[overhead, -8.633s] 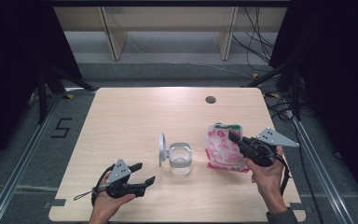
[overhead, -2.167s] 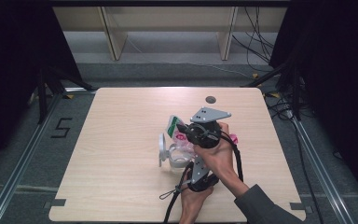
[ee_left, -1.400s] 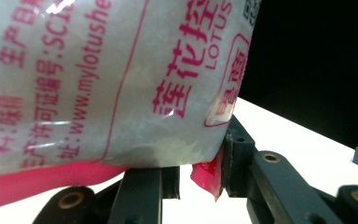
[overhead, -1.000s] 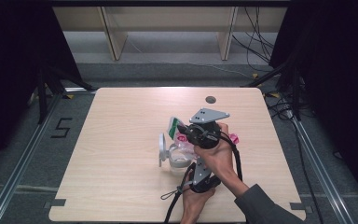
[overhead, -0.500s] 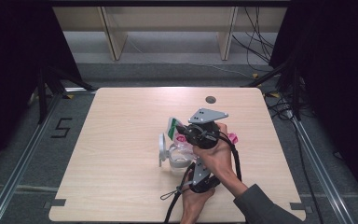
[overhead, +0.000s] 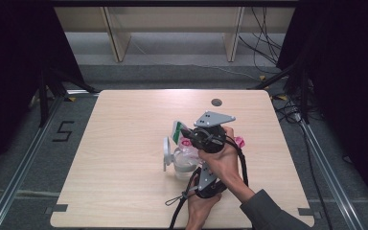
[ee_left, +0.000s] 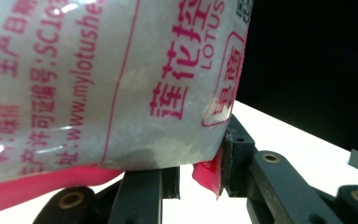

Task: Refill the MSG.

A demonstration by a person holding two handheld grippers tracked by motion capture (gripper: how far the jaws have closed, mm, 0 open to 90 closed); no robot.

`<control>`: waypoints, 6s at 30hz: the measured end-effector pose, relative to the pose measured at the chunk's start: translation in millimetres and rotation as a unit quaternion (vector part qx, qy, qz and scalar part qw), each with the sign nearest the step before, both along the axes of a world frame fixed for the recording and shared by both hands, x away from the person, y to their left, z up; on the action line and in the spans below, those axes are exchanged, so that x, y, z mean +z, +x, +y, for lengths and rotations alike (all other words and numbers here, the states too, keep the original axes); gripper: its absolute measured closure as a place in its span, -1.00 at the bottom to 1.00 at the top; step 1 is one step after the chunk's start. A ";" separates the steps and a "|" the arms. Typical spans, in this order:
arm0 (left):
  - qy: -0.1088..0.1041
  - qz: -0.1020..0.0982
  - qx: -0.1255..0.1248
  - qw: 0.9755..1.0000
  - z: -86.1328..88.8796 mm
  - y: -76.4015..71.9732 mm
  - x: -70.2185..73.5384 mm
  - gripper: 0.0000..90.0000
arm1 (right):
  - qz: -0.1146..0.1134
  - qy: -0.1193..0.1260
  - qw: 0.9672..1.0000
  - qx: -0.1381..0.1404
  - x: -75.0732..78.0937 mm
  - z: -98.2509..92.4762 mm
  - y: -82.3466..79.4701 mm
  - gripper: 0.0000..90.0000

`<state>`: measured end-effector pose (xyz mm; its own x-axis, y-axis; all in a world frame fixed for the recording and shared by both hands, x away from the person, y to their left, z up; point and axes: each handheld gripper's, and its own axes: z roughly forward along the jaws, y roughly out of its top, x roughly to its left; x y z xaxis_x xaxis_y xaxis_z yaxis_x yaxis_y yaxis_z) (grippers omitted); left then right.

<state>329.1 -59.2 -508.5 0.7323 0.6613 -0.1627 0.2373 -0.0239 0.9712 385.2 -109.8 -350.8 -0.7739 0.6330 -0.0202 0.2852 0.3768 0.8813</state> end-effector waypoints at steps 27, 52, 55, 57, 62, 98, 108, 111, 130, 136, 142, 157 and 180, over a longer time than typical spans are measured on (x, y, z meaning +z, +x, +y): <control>-0.007 0.002 -0.008 1.000 1.6 -1.2 2.4 0.60 | 0.009 0.004 1.000 0.005 0.6 2.5 -0.2 1.00; -0.010 -0.004 -0.017 1.000 1.9 -2.2 4.6 0.60 | 0.010 -0.009 1.000 0.001 0.5 7.7 0.9 0.99; -0.012 -0.008 -0.011 1.000 2.4 -2.2 4.6 0.60 | 0.012 0.001 1.000 0.003 1.8 6.7 2.5 0.99; -0.009 -0.006 -0.014 1.000 3.3 -1.6 4.5 0.60 | 0.015 0.005 1.000 -0.001 2.6 5.9 3.2 0.99; -0.012 -0.007 -0.013 1.000 3.6 -1.9 5.0 0.60 | 0.009 0.009 1.000 -0.003 0.8 7.9 4.1 0.99; -0.012 -0.007 -0.014 1.000 5.8 -2.6 6.3 0.60 | 0.016 0.006 1.000 0.001 0.7 10.8 5.3 0.99; -0.060 0.000 -0.014 0.998 -1.7 -3.7 5.7 0.60 | 0.004 -0.004 1.000 0.009 -0.5 11.3 7.0 0.99; -0.013 -0.008 -0.017 1.000 5.8 -2.7 6.6 0.60 | 0.014 0.004 1.000 0.000 1.1 10.7 5.4 0.99; -0.018 -0.016 -0.018 1.000 6.2 -5.4 11.2 0.60 | 0.011 0.000 1.000 -0.005 5.3 14.4 6.8 1.00; -0.070 -0.009 -0.013 0.997 -1.9 -7.4 11.2 0.60 | 0.010 -0.006 1.000 -0.004 6.1 12.9 9.0 1.00; -0.064 -0.009 -0.013 0.998 -1.1 -7.1 10.9 0.60 | 0.007 -0.004 1.000 -0.005 5.1 12.8 10.8 1.00; -0.010 -0.020 -0.020 1.000 6.3 -6.4 12.5 0.60 | 0.015 -0.006 1.000 -0.005 5.9 12.9 13.4 1.00; -0.007 -0.020 -0.023 0.999 5.7 -6.8 12.8 0.60 | 0.020 -0.019 1.000 -0.008 2.3 15.6 15.0 1.00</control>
<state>322.3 -53.5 -495.7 0.7684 0.6242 -0.1409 0.1965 -0.0206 0.9803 400.2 -94.2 -348.5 -0.7638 0.6453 -0.0126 0.3271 0.4038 0.8544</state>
